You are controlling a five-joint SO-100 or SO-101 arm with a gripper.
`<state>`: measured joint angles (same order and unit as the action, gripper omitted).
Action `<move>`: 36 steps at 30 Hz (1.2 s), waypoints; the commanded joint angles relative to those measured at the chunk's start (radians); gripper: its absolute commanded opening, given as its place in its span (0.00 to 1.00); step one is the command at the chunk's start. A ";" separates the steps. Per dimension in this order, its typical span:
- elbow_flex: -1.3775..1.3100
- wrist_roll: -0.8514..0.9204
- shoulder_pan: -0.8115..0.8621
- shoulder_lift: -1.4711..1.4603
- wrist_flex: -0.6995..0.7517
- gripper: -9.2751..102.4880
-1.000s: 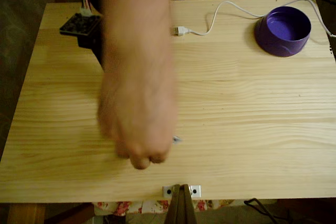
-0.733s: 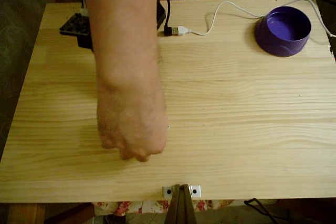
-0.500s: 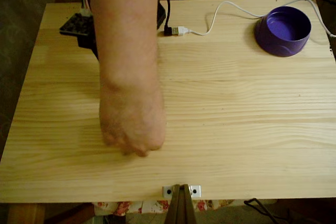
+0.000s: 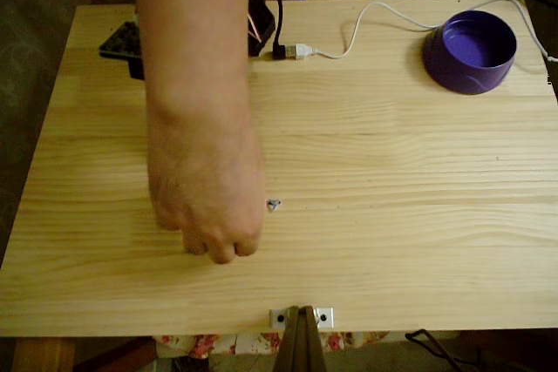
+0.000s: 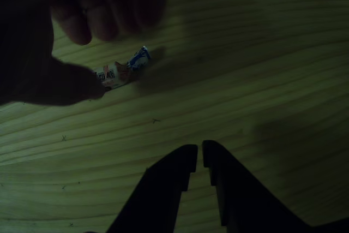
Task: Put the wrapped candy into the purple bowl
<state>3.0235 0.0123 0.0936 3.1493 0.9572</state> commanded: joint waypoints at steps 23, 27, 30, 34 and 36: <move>-0.017 -0.003 0.006 0.008 -0.003 0.09; -0.017 0.000 0.003 0.008 -0.003 0.09; -0.017 -0.003 0.008 0.008 -0.003 0.09; -0.017 -0.006 0.009 0.008 -0.003 0.09; -0.017 -0.006 0.009 0.008 -0.003 0.09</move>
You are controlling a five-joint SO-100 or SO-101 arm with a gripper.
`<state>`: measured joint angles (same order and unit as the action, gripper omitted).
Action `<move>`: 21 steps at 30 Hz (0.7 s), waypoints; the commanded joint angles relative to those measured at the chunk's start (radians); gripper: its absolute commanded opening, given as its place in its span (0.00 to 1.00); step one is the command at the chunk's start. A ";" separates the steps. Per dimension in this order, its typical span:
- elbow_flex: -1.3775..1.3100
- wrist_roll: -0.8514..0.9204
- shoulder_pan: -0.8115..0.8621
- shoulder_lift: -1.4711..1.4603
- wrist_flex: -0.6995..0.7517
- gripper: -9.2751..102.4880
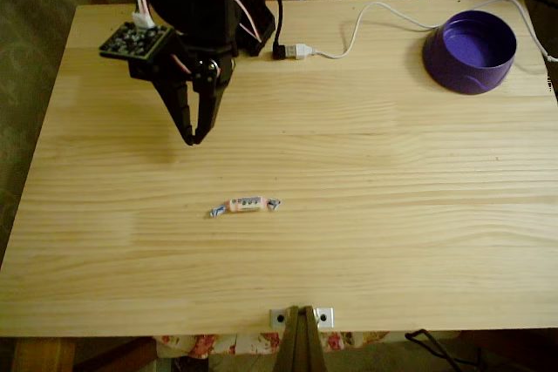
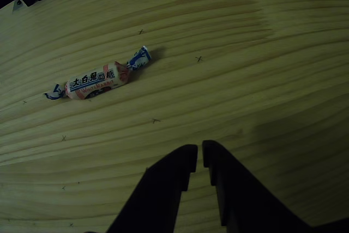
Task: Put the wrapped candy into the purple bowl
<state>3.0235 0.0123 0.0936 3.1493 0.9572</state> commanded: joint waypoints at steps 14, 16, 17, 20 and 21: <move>-0.017 -0.012 0.026 0.008 -0.005 0.09; -0.017 -0.014 0.021 0.008 -0.005 0.09; -0.017 -0.015 0.020 0.008 -0.005 0.09; -0.017 -0.017 0.020 0.008 -0.005 0.09; -0.017 -0.017 0.020 0.008 -0.005 0.09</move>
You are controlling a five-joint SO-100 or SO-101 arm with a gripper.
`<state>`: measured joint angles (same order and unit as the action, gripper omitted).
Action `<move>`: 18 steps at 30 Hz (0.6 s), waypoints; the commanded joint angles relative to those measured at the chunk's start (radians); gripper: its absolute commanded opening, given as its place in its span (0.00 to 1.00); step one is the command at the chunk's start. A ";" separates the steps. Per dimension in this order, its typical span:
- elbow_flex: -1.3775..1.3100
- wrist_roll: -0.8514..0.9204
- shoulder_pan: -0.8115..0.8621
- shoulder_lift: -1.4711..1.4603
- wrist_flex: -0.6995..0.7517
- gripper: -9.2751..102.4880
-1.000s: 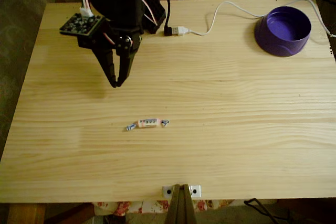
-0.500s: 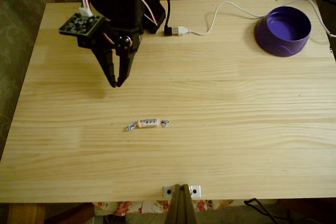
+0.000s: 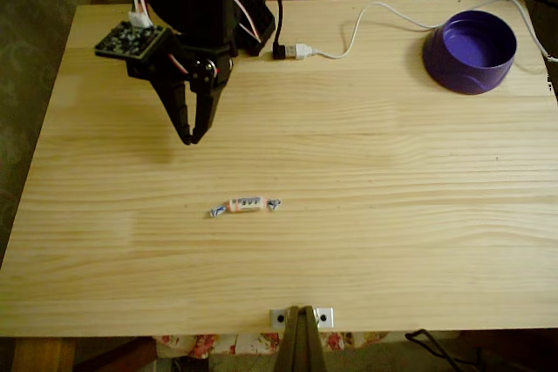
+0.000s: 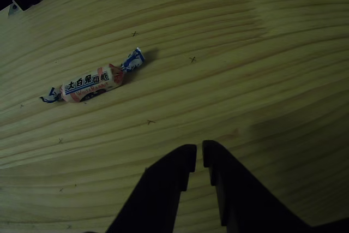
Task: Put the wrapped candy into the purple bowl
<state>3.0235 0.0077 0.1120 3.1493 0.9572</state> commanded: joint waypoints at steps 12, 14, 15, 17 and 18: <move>-0.052 -0.034 0.015 0.008 -0.038 0.09; -0.064 -0.026 0.021 0.008 -0.041 0.09; -0.067 -0.014 0.025 0.008 -0.044 0.09; -0.077 0.008 0.032 0.008 -0.054 0.09; -0.086 0.014 0.038 0.008 -0.060 0.09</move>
<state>3.0235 0.0000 0.1365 3.1493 0.9281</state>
